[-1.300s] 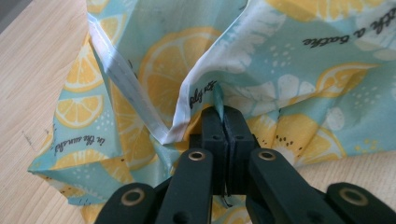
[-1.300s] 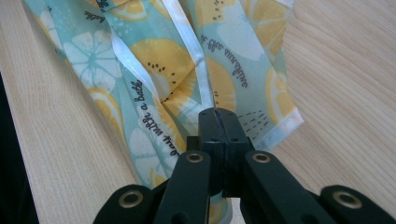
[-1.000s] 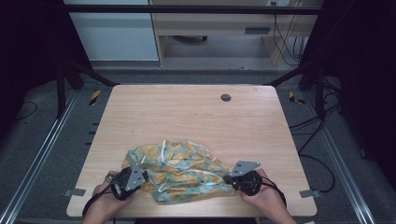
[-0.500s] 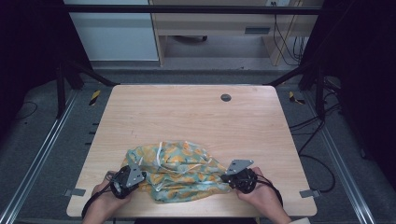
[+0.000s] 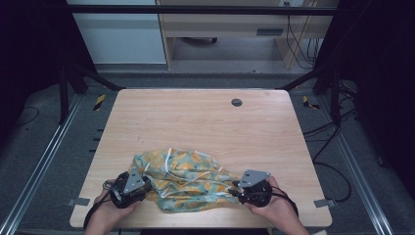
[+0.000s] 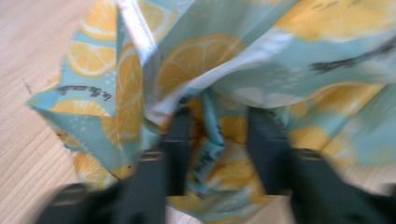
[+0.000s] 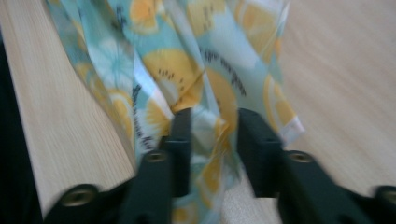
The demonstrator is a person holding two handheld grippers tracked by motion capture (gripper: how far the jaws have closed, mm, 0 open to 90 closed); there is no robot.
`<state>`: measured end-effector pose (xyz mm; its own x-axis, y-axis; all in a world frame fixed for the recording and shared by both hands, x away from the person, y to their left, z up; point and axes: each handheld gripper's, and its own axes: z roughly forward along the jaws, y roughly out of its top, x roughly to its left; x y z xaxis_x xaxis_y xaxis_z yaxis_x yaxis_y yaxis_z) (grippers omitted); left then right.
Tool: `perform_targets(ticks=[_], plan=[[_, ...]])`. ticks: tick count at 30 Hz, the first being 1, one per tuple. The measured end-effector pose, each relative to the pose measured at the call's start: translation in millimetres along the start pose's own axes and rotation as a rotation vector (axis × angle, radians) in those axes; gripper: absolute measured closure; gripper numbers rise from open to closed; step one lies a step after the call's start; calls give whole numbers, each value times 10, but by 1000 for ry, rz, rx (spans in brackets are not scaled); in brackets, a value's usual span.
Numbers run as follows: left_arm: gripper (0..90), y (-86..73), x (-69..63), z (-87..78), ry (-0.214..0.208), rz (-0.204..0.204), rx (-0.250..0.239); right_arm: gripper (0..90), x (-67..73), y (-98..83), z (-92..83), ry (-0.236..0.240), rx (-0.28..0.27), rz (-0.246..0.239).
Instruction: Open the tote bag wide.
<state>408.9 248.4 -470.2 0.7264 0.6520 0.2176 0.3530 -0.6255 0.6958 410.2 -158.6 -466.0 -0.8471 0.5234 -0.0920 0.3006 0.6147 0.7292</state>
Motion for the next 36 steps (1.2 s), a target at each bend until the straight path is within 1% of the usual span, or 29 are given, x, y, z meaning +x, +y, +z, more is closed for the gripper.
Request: perform_targets(ticks=[2, 4, 5, 7, 8, 9, 11, 13, 16, 19, 21, 24, 25, 27, 28, 31, 33, 36], plan=[[460, 8, -8, -65, 10, -14, -34, 556, 10, 39, -92, -11, -33, 4], [399, 13, -1, -138, 8, -53, -79, 496, -3, 81, -166, -19, -53, 10], [381, 15, -2, -172, 4, -76, -114, 472, -14, 108, -198, -24, -61, 16], [363, 20, 9, -243, -10, -101, -163, 432, -46, 170, -270, -31, -81, 17], [355, 26, 11, -272, -22, -113, -185, 429, -64, 205, -305, -27, -91, 21], [353, 34, 11, -300, -26, -116, -202, 416, -83, 239, -340, -30, -102, 20], [350, 59, 18, -347, -20, -118, -224, 398, -106, 299, -400, -20, -121, 27], [349, 88, 25, -381, -25, -126, -246, 367, -117, 340, -443, -4, -124, 21], [344, 138, 19, -408, -33, -123, -257, 339, -110, 350, -480, 4, -109, 19], [341, 210, -16, -424, -47, -110, -260, 320, -89, 328, -497, 12, -102, 19], [340, 277, -58, -445, -48, -95, -265, 305, -73, 333, -507, 15, -111, 17], [342, 395, -134, -458, -76, -69, -276, 279, -48, 379, -509, 21, -123, 9], [342, 434, -166, -454, -84, -58, -275, 276, -40, 404, -509, 25, -116, 6], [347, 504, -222, -432, -86, -35, -256, 278, -23, 460, -503, 42, -124, -5], [350, 535, -249, -410, -92, -36, -245, 287, -14, 492, -495, 35, -127, -15], [352, 576, -317, -341, -105, -34, -233, 308, -7, 620, -381, 25, -109, -44], [356, 561, -379, -278, -107, -24, -227, 318, -15, 732, -237, 33, -99, -52], [376, 504, -449, -189, -115, 0, -197, 332, -18, 894, 27, 57, -80, -80]])
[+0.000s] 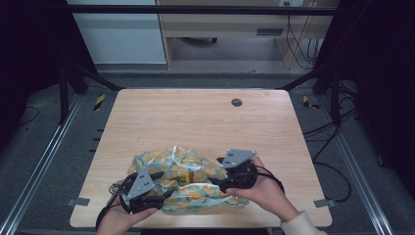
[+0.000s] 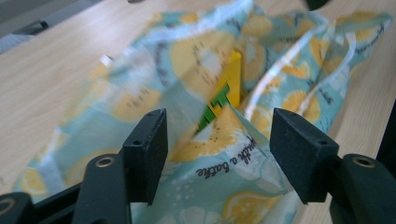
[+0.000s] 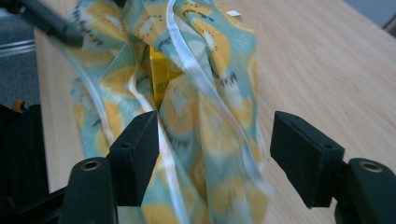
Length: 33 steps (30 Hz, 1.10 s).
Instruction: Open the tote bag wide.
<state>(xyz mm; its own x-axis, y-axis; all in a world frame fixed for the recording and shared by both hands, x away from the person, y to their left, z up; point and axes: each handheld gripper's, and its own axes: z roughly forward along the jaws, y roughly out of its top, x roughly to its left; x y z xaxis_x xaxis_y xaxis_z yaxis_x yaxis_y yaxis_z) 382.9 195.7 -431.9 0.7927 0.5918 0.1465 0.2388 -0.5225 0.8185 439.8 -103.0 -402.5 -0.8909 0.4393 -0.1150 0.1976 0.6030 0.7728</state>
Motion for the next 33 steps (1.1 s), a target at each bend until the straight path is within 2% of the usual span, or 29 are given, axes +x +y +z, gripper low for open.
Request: perform_targets(ticks=[2, 3, 5, 7, 9, 10, 13, 15, 18, 21, 23, 26, 28, 29, 30, 33], plan=[[387, -46, -20, 34, 1, 23, 24, 353, -13, 67, 163, 11, 23, -22], [411, -68, -25, 47, 1, 31, 33, 397, -21, 94, 226, 16, 35, -26], [472, -110, -32, 72, -9, 47, 53, 546, -46, 137, 315, 28, 46, -38], [564, -143, -30, 101, -10, 76, 95, 754, -71, 185, 371, 44, 46, -44], [653, -171, -17, 145, -4, 80, 135, 867, -98, 251, 391, 57, 19, -36], [696, -179, -1, 169, 1, 75, 152, 891, -117, 290, 394, 55, -5, -27], [834, -190, 66, 237, 22, 76, 203, 900, -212, 414, 457, 48, -53, 25], [881, -214, 119, 256, 22, 57, 222, 900, -287, 472, 585, 40, -34, 46], [893, -278, 159, 254, 22, 47, 255, 900, -396, 479, 824, 27, 32, 71], [894, -325, 191, 240, 24, 36, 273, 900, -510, 399, 999, 8, 81, 102], [895, -343, 214, 231, 41, 46, 288, 900, -587, 332, 1063, -2, 103, 120], [895, -381, 221, 239, 35, 37, 322, 900, -721, 218, 1117, -24, 139, 155], [896, -395, 209, 245, 42, 50, 348, 900, -811, 141, 1145, -37, 153, 180], [896, -399, 203, 247, 48, 55, 353, 900, -857, 103, 1155, -44, 154, 196], [896, -405, 193, 252, 32, 44, 354, 900, -900, 69, 1165, -52, 158, 208], [897, -413, 207, 244, 45, 47, 368, 900, -1000, -11, 1193, -73, 167, 234]])
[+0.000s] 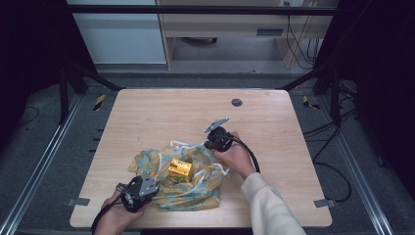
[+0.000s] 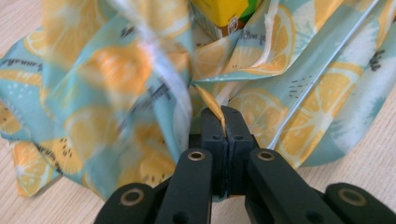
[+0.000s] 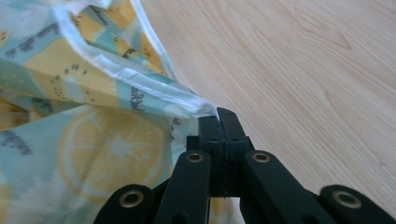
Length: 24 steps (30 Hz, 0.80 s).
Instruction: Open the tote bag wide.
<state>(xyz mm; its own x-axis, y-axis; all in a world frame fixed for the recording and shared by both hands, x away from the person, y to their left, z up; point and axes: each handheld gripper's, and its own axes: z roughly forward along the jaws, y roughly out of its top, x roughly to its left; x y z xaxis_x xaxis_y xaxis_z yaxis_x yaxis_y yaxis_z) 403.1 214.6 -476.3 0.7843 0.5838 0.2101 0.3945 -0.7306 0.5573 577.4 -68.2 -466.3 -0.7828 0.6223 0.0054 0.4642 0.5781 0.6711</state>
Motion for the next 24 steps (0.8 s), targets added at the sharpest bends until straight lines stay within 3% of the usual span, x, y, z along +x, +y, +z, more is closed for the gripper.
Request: perform_targets(ticks=[3, 8, 13, 19, 24], plan=[[898, -9, -11, 19, -2, -5, 3, 900, -64, -28, 48, -9, 9, 11], [899, 10, -46, 17, -1, 22, 20, 900, -89, -27, 121, -38, 10, 6], [899, 0, -43, 34, -7, 17, 22, 900, -61, -14, 183, -79, 0, -25], [883, -9, -63, 51, -10, 4, 19, 897, -37, -55, 273, -93, 35, -69], [788, 6, -55, 1, 8, -6, -43, 729, -26, -23, 160, -103, 5, -60]])
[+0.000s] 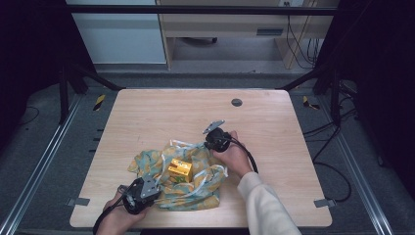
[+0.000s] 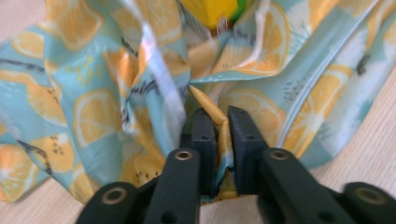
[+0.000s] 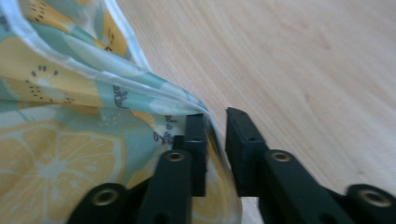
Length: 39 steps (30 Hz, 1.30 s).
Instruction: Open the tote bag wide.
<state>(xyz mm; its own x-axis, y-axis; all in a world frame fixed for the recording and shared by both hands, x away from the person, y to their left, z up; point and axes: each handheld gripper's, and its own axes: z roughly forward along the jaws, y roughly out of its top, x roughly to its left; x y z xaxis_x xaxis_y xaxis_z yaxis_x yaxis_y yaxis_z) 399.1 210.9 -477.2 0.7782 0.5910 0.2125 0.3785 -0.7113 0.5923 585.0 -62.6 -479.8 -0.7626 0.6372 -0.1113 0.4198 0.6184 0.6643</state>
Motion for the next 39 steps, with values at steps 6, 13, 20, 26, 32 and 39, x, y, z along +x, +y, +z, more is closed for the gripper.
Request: perform_targets(ticks=[6, 13, 20, 26, 32, 39], plan=[[504, 99, 15, -135, 54, -38, -167, 397, 38, 78, -296, -29, -79, -10], [276, 161, 45, -212, 29, -125, -315, 246, 83, 144, -656, -17, -154, -4], [191, 238, -5, -314, 11, -130, -375, 225, 128, 128, -962, -21, -197, 1], [155, 331, 133, -453, 42, -206, -386, 200, 124, -80, -1202, -60, -207, 26], [130, 197, 540, -560, 166, -318, -383, 164, 71, -491, -1444, -102, -221, 87], [95, -314, 890, -449, 265, -453, -321, 103, -22, -1170, -1602, -152, -232, 213]])
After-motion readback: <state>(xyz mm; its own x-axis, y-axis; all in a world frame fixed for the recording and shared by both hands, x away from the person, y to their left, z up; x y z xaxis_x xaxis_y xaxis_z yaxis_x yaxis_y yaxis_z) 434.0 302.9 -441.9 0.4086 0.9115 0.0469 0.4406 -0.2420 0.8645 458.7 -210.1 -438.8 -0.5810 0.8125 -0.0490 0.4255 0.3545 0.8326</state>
